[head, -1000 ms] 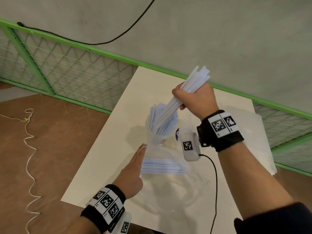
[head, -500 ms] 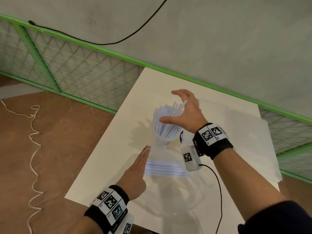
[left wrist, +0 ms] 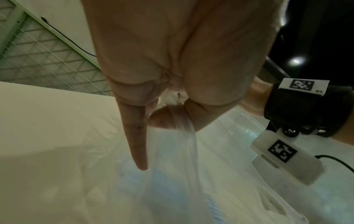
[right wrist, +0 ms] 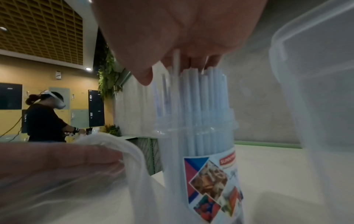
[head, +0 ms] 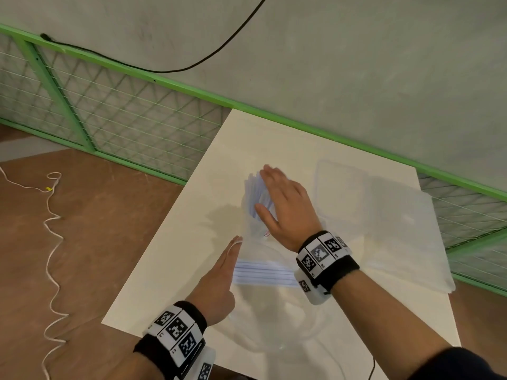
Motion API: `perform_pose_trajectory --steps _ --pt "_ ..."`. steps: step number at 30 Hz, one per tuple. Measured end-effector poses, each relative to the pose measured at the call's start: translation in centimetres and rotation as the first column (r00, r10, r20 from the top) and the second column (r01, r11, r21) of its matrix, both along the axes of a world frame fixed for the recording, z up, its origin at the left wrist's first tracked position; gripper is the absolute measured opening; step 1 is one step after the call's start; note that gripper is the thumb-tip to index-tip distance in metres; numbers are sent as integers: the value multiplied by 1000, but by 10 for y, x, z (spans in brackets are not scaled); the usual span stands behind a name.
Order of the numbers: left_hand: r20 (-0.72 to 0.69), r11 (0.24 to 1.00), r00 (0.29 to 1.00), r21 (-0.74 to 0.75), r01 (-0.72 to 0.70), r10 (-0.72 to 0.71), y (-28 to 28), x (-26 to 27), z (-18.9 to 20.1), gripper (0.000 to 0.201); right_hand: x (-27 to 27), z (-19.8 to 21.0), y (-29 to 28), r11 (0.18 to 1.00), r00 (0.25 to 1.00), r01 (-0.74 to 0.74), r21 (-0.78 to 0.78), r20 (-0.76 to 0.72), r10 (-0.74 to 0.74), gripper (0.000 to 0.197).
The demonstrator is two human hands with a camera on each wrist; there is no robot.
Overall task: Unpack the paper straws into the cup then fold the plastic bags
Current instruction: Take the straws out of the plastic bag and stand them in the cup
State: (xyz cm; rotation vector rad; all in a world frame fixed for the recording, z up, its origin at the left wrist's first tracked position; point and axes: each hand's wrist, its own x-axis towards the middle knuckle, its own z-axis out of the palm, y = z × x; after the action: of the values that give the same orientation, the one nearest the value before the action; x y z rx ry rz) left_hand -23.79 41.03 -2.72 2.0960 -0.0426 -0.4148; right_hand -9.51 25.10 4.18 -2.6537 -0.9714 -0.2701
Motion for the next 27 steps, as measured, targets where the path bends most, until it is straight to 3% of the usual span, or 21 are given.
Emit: perform_pose_trajectory --steps 3,8,11,15,19,21,24,27 --pt "5 1000 1000 7 0 0 0 0 0 107 1 7 9 996 995 13 84 96 -21 67" --pt "16 1000 1000 10 7 -7 -1 0 -1 108 4 -10 26 989 988 9 -150 155 15 50" --pt "17 1000 1000 13 6 -6 0 0 -3 108 10 -13 26 996 978 42 -77 209 -25 48" --pt "13 1000 1000 11 0 0 -1 -1 -3 108 13 -7 30 997 980 59 -50 191 -48 70" --pt "32 1000 999 13 10 -10 -3 1 -1 107 15 -12 31 979 987 76 -190 154 -47 42" --pt "32 1000 999 8 12 -12 -3 1 -2 108 13 -10 29 975 992 77 -207 114 -54 49" --pt "17 1000 1000 0 6 -6 0 1 -4 110 4 8 25 998 988 35 -45 152 -28 50" --pt "-12 1000 1000 -11 -12 12 -1 0 -4 109 -21 22 20 940 963 -125 317 265 38 35"
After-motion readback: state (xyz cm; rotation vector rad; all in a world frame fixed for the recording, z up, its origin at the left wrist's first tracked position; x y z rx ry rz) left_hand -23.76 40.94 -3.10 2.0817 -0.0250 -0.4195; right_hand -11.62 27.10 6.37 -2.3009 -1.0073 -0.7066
